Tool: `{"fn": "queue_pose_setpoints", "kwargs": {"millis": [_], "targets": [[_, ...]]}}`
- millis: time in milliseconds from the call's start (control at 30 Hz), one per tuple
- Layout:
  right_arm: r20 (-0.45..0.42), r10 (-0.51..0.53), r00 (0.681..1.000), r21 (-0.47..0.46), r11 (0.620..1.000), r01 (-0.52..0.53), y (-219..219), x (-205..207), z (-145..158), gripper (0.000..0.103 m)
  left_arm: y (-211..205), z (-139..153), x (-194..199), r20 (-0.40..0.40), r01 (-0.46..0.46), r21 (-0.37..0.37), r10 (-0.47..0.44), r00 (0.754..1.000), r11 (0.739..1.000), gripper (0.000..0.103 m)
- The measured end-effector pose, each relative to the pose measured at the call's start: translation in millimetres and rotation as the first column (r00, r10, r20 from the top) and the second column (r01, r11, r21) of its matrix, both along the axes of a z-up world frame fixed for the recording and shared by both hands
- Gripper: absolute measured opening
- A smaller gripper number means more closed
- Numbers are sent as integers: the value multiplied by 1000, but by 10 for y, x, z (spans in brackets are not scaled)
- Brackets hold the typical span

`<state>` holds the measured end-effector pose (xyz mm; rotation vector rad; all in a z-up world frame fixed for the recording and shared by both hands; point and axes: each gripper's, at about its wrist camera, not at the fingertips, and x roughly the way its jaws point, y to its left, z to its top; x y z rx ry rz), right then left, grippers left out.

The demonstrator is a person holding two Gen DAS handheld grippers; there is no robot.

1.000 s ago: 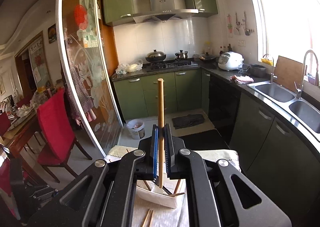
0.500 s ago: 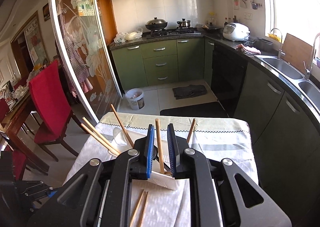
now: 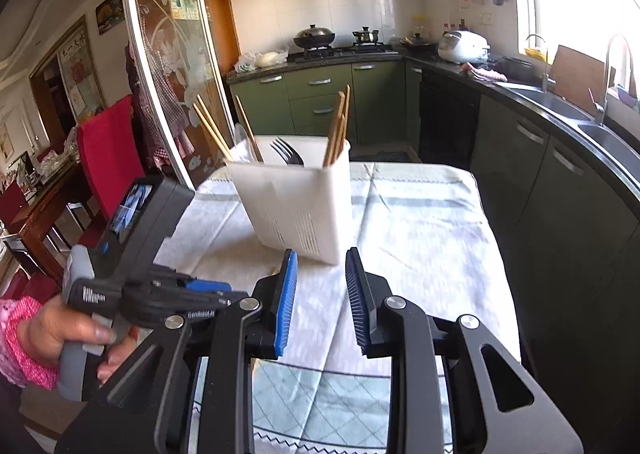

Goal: Organize utensils
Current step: 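Grasp a wooden chopstick with the left gripper while right returns to the table, then grasp the last wooden chopstick with the right gripper while left lifts its chopstick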

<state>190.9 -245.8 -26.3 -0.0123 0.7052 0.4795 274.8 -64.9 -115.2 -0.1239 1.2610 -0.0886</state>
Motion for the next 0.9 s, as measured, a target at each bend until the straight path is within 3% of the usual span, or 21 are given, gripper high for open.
{"fn": "queue_pose_setpoints", "kwargs": {"millis": [233, 500, 567, 700, 900], "targets": [[-69, -25, 997, 36, 999, 28, -286, -143, -358, 26, -71, -267, 216, -56, -47, 90, 52, 997, 995, 24], [-98, -39, 994, 65, 997, 46, -402, -134, -435, 26, -157, -440, 307, -71, -51, 139, 61, 996, 989, 24], [-106, -40, 994, 68, 997, 48, -401, -112, -435, 30, -184, -449, 306, -64, -48, 151, 58, 996, 987, 23], [-118, -40, 992, 75, 996, 49, -396, -104, -455, 30, -238, -437, 288, -58, -28, 152, 37, 998, 988, 7], [-131, -43, 990, 75, 996, 53, -383, -106, -487, 30, -145, -299, 214, -39, -41, 115, 46, 998, 993, 7]]}}
